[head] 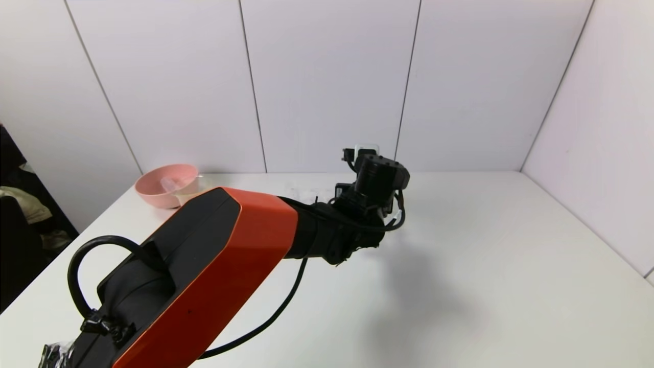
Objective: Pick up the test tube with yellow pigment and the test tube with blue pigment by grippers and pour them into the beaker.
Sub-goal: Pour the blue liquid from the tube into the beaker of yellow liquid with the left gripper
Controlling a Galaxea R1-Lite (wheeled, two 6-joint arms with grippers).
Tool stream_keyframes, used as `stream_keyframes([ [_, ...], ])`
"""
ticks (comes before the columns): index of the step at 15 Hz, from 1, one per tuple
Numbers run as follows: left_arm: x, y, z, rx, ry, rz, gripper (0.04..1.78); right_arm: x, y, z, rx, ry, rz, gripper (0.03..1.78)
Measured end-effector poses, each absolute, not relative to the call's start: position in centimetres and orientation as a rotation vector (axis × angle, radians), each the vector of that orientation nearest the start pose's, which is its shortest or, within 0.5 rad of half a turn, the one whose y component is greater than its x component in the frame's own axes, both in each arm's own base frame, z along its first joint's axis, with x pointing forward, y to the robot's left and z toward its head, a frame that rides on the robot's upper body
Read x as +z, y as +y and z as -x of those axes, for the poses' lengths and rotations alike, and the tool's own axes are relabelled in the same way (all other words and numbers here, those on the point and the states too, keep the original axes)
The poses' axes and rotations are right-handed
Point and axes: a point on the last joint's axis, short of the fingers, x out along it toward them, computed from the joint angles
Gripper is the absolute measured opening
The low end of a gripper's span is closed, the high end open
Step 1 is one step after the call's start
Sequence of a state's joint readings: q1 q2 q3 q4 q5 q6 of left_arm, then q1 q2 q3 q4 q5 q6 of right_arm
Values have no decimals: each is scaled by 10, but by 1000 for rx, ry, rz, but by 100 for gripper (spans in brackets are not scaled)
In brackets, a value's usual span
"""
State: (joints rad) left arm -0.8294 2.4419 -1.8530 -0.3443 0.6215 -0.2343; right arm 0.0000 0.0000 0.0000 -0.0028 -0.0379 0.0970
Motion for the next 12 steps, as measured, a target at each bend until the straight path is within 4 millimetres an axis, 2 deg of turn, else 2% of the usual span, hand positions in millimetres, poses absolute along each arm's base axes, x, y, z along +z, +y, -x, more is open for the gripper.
stream_keyframes([
  [12, 194, -359, -337, -181, 103, 52, 45, 76, -1, 23, -38, -5, -97, 171],
])
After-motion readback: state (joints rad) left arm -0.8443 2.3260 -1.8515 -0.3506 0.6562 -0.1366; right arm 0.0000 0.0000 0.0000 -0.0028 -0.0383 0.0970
